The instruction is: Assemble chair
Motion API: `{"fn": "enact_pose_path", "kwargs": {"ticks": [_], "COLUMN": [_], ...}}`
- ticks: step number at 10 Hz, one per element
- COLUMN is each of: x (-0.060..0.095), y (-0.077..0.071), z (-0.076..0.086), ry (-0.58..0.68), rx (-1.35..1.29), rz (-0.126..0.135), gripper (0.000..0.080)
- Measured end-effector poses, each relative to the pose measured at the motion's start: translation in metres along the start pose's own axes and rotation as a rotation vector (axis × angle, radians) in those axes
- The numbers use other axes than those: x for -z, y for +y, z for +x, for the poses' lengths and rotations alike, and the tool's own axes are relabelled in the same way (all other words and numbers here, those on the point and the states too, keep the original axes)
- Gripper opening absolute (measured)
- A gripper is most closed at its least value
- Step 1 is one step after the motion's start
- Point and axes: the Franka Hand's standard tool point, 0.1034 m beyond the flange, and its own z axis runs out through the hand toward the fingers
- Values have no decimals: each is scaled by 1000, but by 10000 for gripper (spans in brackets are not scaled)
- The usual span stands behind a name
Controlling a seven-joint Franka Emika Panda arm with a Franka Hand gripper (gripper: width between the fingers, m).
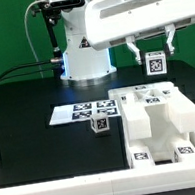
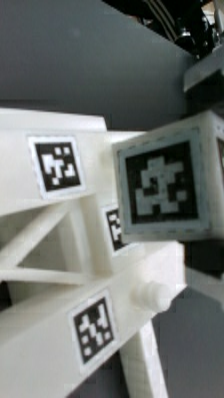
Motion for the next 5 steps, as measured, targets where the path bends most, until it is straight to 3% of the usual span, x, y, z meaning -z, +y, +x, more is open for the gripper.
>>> {"fn": "enact_pose_path", "kwargs": {"ticks": [2,4,5], "x": [-2,-8,-14], "y": [-1,-18,-13], "z": [9,36,33], "ry": [-2,45,79], "rx": [30,41,47], "rz": [4,23,9], "gripper": [282,282,282]}}
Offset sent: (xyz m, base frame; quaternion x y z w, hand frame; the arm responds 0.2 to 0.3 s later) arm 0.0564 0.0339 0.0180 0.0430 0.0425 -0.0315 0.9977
